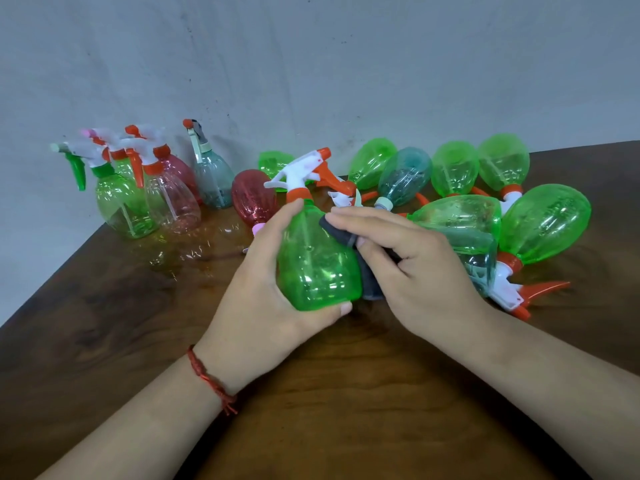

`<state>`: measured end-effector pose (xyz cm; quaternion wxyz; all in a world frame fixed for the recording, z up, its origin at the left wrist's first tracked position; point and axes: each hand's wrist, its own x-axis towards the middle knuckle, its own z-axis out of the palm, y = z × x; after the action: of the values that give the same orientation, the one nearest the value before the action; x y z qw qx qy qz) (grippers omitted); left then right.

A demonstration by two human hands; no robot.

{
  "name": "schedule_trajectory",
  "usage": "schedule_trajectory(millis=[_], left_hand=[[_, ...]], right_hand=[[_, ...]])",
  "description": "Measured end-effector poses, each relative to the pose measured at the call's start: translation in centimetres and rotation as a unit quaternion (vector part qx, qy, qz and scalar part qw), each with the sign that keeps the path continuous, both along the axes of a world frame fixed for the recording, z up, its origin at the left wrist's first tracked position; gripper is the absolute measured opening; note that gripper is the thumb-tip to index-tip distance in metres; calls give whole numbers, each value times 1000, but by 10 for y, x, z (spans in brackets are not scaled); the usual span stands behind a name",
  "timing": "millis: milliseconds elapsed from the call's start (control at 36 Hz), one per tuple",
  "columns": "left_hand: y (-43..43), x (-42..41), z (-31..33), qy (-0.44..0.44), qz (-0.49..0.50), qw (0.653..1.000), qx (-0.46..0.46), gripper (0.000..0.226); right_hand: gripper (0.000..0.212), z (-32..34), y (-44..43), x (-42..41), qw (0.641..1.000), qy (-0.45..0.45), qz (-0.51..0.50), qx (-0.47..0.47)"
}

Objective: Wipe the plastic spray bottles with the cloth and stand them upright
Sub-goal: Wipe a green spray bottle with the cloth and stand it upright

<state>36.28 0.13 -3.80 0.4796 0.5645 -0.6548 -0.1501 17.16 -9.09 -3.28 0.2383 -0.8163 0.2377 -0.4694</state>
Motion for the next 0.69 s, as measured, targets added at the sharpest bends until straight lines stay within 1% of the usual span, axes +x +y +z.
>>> schedule_trajectory(millis=[83,139,167,278,389,444,528,611,694], left_hand=[[0,-2,0,-13,2,1000,-6,118],[1,-2,1,-22,-3,1000,-9,118],[1,-2,1,-25,-7,1000,-9,118],[2,-3,4,-65,-24,997,-18,117],[2,-4,5,-113,-59,991,-27,115],[1,-4,6,-123,-55,990,-34,114],[-1,-2,4,-132,-18,990,-48,113],[-2,4,2,-122,18,992,-39,114],[-5,13,1,-96,51,994,-11,117]], right_hand=[[39,1,1,1,997,-10,21,77],[38,4,3,0,988,-26,52,143],[38,4,4,-1,985,-32,61,160],[41,4,4,1,987,-38,57,144],[45,5,1,0,984,-66,70,149],[45,5,0,0,989,-64,53,119],[43,2,6,1,999,-21,31,16],[44,-2,13,1,994,45,64,-72],[44,-3,14,2,980,108,89,-140]])
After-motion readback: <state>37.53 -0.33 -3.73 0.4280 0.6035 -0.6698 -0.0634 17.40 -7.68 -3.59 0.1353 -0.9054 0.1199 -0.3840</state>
